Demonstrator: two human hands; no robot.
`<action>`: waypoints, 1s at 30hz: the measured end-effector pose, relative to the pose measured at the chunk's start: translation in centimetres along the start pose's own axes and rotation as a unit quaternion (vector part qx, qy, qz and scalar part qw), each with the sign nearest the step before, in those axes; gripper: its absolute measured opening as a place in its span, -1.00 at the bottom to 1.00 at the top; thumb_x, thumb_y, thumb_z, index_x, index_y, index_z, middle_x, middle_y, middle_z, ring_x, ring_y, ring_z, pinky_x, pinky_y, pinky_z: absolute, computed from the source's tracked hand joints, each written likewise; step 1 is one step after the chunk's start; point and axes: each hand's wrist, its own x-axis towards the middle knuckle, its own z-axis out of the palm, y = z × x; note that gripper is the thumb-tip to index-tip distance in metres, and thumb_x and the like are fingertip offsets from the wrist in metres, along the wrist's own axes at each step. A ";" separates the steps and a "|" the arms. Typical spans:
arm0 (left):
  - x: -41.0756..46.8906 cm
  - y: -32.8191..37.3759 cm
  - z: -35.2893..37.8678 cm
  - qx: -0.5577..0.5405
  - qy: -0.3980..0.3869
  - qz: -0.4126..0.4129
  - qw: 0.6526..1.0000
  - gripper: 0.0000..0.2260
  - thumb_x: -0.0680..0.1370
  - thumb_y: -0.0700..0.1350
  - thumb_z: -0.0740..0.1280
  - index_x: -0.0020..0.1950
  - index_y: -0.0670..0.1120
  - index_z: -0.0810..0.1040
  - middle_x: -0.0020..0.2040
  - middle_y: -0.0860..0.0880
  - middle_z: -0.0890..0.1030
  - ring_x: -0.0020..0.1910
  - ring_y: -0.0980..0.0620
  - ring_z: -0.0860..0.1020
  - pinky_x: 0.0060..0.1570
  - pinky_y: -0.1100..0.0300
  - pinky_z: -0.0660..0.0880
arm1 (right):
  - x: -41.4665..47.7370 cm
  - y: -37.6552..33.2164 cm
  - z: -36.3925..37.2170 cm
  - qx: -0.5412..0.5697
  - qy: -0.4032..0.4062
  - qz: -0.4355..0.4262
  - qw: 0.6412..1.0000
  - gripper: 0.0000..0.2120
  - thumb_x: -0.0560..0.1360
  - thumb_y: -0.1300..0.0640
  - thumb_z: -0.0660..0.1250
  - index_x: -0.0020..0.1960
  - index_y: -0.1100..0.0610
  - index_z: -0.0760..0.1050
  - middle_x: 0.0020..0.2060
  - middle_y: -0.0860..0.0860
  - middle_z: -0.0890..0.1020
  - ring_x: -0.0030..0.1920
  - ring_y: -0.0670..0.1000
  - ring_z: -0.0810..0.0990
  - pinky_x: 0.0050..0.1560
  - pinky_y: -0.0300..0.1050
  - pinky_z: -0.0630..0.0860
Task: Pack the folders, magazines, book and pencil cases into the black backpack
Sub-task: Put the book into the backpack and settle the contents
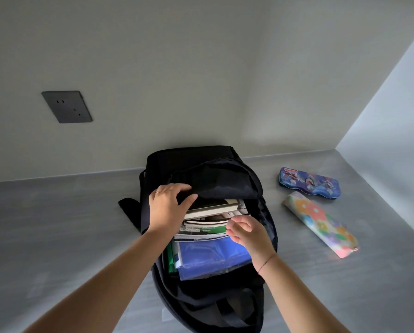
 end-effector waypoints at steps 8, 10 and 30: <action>-1.1 5.7 3.6 0.021 0.100 0.105 0.989 -0.62 0.45 0.05 0.41 0.21 -0.05 0.51 0.22 -0.02 0.49 0.23 -0.04 0.37 0.31 -0.05 0.21 | -0.2 -0.4 -11.4 -0.094 0.181 -0.041 0.978 -0.94 0.45 0.15 0.40 -0.10 0.08 0.54 -0.18 0.04 0.64 -0.20 -0.01 0.60 -0.11 -0.14 0.50; -0.5 6.3 4.0 0.010 0.131 0.028 0.991 -0.59 0.46 0.06 0.40 0.25 -0.06 0.48 0.27 -0.06 0.45 0.29 -0.09 0.34 0.31 -0.09 0.19 | 0.1 -0.9 -12.7 -0.103 0.178 -0.052 0.977 -0.93 0.44 0.13 0.40 -0.12 -0.01 0.53 -0.14 -0.03 0.63 -0.14 -0.12 0.58 -0.15 -0.26 0.45; -4.3 -0.2 -1.9 -0.193 0.015 -0.160 0.968 -0.74 0.48 0.15 0.33 -0.35 0.07 0.61 -0.46 -0.01 0.57 -0.41 0.20 0.48 -0.35 0.31 0.40 | 5.7 -6.0 -7.0 -0.120 0.016 -0.108 0.987 -0.59 0.52 0.26 0.30 0.36 0.23 0.39 0.17 0.10 0.54 0.10 -0.07 0.50 0.11 -0.33 0.41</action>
